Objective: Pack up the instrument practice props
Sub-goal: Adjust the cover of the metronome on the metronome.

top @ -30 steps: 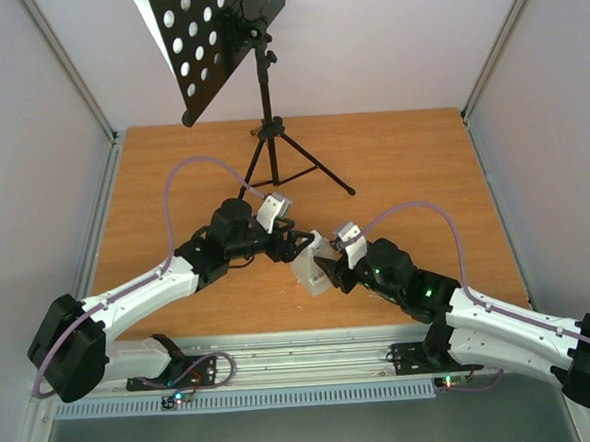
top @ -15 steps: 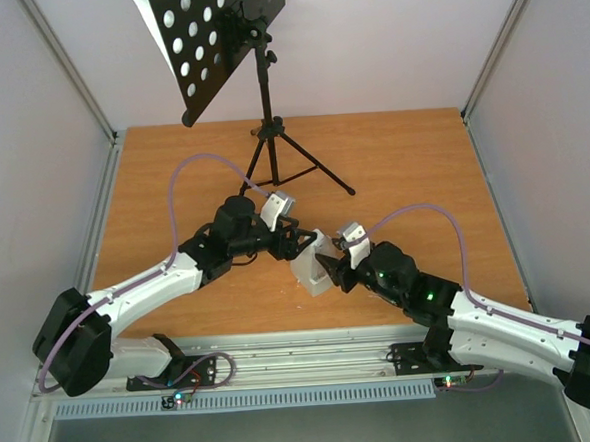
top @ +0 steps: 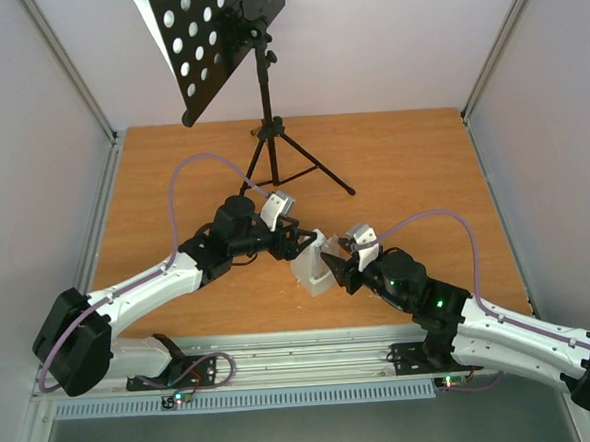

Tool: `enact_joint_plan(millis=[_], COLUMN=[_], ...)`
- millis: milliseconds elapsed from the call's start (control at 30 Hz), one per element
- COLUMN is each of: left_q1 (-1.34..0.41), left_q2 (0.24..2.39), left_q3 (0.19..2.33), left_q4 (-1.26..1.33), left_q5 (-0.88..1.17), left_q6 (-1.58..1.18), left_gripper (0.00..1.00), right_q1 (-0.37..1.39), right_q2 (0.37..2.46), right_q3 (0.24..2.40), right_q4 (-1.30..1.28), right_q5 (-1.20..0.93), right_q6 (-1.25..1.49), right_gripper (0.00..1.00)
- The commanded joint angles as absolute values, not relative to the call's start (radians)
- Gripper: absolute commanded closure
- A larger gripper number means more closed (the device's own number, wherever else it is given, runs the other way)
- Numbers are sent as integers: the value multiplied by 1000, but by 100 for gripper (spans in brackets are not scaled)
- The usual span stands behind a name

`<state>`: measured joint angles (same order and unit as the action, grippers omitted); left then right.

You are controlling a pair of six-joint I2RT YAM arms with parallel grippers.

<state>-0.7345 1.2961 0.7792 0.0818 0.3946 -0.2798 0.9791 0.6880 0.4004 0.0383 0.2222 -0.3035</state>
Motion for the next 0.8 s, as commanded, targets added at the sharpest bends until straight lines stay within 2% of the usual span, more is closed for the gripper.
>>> enact_joint_plan(millis=[0,767], left_q1=[-732,-733], left_q2=[1319,1331], left_q3=[792,802], left_q4=[49,46], left_q5=[381,390], left_q6=[-265,-262], left_gripper=[28,28], right_q1=[1016,1086], right_q2=[676,780], right_q3=[369,341], right_q4=[85,247], right_q5=[298,417], right_q6=[-263,-258], right_gripper=[49,49])
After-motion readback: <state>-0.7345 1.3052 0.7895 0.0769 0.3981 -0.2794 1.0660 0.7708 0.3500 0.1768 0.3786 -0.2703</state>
